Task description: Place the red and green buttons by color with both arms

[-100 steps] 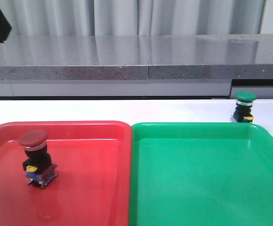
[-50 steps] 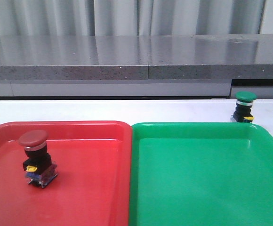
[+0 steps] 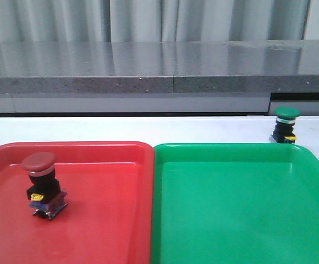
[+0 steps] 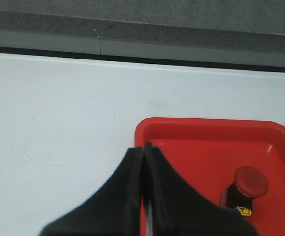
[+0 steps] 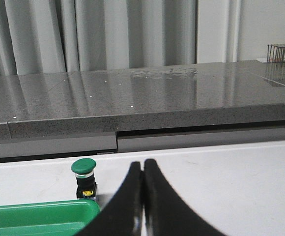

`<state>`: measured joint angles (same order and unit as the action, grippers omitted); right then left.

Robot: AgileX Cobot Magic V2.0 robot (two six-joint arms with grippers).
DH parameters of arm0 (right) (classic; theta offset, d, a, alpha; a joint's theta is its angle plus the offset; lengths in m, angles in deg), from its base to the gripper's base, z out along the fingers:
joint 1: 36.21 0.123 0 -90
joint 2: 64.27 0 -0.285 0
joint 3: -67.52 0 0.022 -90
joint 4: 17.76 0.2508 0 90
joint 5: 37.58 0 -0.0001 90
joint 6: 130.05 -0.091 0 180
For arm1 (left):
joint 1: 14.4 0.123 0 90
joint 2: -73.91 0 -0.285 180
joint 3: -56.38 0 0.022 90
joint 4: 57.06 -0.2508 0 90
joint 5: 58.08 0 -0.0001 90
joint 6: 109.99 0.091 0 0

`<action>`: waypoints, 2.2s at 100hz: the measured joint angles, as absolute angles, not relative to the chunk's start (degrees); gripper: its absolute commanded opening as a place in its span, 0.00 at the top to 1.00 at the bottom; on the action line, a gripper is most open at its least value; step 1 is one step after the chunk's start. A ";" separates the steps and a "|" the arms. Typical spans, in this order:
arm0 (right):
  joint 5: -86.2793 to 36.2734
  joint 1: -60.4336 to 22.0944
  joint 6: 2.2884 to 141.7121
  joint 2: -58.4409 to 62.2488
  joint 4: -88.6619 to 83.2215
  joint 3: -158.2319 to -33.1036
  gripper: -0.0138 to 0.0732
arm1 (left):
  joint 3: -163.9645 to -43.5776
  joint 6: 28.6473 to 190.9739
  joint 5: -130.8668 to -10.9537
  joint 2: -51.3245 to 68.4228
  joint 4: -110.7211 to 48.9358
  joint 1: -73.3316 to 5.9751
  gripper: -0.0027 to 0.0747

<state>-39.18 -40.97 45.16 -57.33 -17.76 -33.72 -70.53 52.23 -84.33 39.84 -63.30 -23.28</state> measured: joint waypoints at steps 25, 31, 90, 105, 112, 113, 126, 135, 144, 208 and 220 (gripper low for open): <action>-39.18 -40.97 45.16 -57.33 -17.76 -33.72 0.91 | -63.38 52.23 -75.24 46.84 -66.12 -23.05 0.99; -39.18 -40.97 45.16 -57.33 -17.76 -33.72 0.91 | -61.77 53.45 -71.84 48.36 -66.24 -22.65 0.99; -39.18 -40.97 45.16 -57.33 -17.76 -33.72 0.91 | -46.26 67.59 -63.41 66.38 -53.37 -16.30 0.99; -39.41 -40.97 45.16 -57.33 -17.76 -33.72 0.91 | -46.26 67.34 -62.90 66.38 -53.37 -16.30 0.99; -39.41 -40.97 45.16 -57.33 -17.76 -33.72 0.91 | -46.26 67.34 -62.90 66.38 -53.37 -16.30 0.99; -39.41 -40.97 45.16 -57.33 -17.76 -33.72 0.91 | -46.26 67.34 -62.90 66.38 -53.37 -16.30 0.99; -39.41 -40.97 45.16 -57.33 -17.76 -33.72 0.91 | -46.26 67.34 -62.79 66.38 -53.37 -16.30 0.99; -39.41 -40.97 45.16 -57.33 -17.76 -33.72 0.91 | -46.26 67.34 -62.79 66.38 -53.37 -16.30 0.99; -39.41 -40.97 45.16 -57.33 -17.76 -33.72 0.91 | -46.26 67.34 -62.79 66.38 -53.37 -16.30 0.99; -38.98 -40.97 45.16 -57.33 -17.76 -33.91 0.91 | -46.26 67.21 -62.79 66.38 -53.37 -16.30 0.99; -33.81 -40.97 45.16 -57.33 -17.76 -37.68 0.91 | -46.26 67.21 -62.79 66.38 -53.37 -16.30 0.99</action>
